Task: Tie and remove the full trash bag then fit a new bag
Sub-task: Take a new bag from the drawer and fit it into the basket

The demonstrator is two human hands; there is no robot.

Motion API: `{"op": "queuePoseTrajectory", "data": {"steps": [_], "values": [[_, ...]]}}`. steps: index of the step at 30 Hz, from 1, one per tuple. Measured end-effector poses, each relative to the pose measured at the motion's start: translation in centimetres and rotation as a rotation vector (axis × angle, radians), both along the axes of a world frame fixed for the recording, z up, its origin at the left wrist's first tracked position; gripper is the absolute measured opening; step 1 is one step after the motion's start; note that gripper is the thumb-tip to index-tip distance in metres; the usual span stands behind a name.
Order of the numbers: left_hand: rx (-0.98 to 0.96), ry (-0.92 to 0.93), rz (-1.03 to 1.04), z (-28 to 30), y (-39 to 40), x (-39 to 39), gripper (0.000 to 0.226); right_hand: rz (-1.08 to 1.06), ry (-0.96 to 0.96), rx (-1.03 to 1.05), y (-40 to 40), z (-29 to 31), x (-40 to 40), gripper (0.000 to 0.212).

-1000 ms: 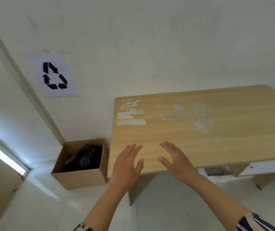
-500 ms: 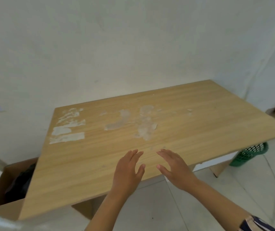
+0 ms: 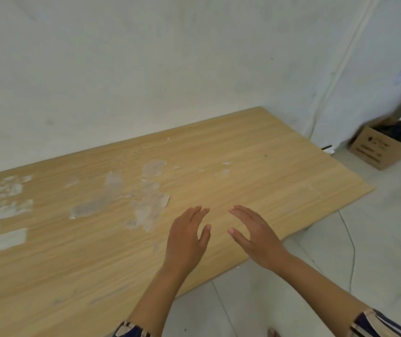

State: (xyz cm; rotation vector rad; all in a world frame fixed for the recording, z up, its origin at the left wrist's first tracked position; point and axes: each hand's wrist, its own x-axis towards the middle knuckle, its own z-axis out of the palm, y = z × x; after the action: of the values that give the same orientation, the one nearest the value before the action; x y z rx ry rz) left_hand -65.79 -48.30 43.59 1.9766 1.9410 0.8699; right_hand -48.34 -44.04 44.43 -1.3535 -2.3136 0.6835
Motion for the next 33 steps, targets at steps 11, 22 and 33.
{"op": "queuePoseTrajectory", "data": {"steps": [11, 22, 33], "values": [[0.038, 0.094, 0.232, -3.1, 6.7, 13.4, 0.039, 0.216, -0.038, 0.025, 10.2, -1.6, 12.6, 0.068], [-0.181, 0.300, 0.364, -5.1, 9.5, 24.5, 0.040, 0.247, 0.044, 0.034, 13.7, -5.2, 24.3, 0.055], [-0.197, 0.452, 0.290, -7.3, 8.8, 25.1, 0.040, 0.177, 0.153, 0.079, 8.8, -9.5, 27.7, 0.046]]}}
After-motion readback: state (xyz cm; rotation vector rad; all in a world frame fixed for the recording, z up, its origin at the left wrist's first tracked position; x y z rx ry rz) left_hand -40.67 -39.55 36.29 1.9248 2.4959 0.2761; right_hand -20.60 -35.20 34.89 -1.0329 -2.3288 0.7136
